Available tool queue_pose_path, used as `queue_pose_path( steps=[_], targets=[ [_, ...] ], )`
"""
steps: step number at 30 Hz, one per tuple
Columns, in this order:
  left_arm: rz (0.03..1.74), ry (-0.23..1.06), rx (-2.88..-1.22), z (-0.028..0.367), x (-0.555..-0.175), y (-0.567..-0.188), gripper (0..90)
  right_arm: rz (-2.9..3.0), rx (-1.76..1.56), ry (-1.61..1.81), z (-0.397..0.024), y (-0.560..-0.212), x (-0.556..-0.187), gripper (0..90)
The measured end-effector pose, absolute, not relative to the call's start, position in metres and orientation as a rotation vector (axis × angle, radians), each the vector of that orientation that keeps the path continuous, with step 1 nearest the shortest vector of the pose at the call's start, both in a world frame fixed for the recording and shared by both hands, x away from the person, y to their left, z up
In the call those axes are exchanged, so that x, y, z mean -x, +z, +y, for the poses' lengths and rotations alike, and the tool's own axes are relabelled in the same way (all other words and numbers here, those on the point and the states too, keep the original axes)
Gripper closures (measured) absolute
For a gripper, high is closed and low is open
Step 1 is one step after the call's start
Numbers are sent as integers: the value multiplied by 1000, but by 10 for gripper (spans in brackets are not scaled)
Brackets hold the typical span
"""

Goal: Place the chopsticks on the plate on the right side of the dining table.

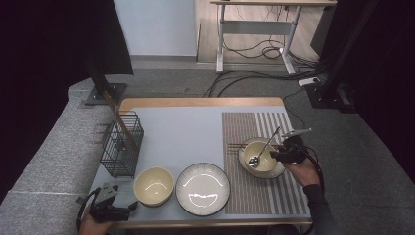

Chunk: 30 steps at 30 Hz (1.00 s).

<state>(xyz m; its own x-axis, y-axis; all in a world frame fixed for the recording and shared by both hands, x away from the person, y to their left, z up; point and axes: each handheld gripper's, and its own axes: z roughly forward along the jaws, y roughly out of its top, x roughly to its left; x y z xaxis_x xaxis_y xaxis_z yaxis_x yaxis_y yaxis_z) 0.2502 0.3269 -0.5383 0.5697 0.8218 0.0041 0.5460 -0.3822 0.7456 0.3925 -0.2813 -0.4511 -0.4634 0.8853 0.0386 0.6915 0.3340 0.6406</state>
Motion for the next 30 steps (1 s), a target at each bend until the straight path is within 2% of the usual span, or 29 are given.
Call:
queue_pose_path(
  steps=[10, 18, 30],
  targets=[
    [1088, 491, -2085, 327, -250, -538, 0, 2312, -1409, 781, -270, -463, -403, 777],
    [1088, 492, -2085, 327, -250, -538, 0, 2303, -1447, 755, -270, -464, -406, 827],
    [1089, 491, -2085, 327, -250, -538, 0, 2256, -1502, 739, -283, -464, -403, 829]
  ],
)
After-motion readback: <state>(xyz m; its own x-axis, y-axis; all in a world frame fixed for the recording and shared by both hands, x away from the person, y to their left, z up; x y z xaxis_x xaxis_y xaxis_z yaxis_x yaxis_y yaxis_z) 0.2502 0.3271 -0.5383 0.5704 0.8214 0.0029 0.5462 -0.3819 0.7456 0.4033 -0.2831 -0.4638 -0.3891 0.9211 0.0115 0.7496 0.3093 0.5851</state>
